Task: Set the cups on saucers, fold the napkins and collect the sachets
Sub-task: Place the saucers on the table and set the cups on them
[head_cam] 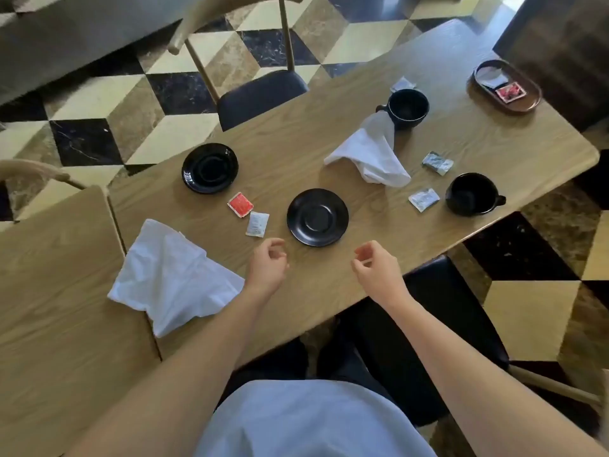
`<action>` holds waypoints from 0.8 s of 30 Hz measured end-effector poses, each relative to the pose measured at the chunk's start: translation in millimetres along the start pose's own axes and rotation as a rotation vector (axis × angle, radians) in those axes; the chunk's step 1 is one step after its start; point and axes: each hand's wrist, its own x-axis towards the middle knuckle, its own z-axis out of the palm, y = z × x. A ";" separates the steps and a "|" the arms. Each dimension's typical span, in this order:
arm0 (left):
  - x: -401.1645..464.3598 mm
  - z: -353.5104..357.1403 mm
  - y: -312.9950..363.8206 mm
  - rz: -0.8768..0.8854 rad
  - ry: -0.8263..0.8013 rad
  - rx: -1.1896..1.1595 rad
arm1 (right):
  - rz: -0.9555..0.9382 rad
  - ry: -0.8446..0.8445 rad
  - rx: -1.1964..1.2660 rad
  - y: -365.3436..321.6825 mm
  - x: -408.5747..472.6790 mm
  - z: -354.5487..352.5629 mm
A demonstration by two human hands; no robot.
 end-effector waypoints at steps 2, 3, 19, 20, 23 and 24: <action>24.8 -0.9 10.4 -0.025 0.021 0.075 | 0.048 0.022 -0.019 -2.7 23.8 0.2; 38.1 -0.9 14.6 -0.040 0.008 0.107 | 0.063 0.031 -0.027 -2.2 35.5 1.2; 125.9 29.7 33.7 -0.225 -0.103 0.010 | 0.266 0.005 0.049 -14.8 134.0 25.6; 126.4 30.5 33.6 -0.245 -0.118 -0.022 | 0.270 0.007 0.050 -14.7 135.6 26.6; 126.7 31.1 32.5 -0.277 -0.130 -0.073 | 0.286 0.011 0.070 -11.2 139.1 30.0; 127.2 31.6 32.0 -0.272 -0.134 -0.075 | 0.290 0.017 0.079 -8.7 139.1 30.2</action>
